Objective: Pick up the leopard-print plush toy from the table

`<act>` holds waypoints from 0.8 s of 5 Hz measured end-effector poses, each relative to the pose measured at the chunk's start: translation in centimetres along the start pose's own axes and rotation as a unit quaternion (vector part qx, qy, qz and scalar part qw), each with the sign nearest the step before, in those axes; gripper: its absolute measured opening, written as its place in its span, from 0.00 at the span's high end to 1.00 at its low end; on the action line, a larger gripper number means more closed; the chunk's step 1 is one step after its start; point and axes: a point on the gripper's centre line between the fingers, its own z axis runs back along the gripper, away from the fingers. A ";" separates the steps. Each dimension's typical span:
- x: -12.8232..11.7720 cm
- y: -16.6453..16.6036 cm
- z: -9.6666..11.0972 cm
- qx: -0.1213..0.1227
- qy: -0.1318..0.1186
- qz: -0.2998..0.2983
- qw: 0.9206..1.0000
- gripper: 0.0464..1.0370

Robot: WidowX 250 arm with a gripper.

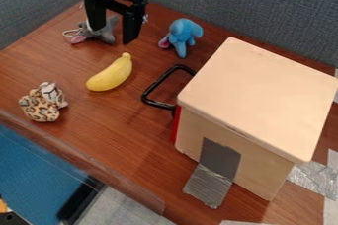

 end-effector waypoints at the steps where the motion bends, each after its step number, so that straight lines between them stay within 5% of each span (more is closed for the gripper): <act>1: -0.5 -0.1 -1.4 -0.006 0.019 0.000 1.000 0.04; 2: -3.4 -0.3 -2.9 -0.024 0.039 -0.017 0.999 0.04; 4: -9.4 0.4 -3.3 -0.014 0.038 -0.021 0.999 0.04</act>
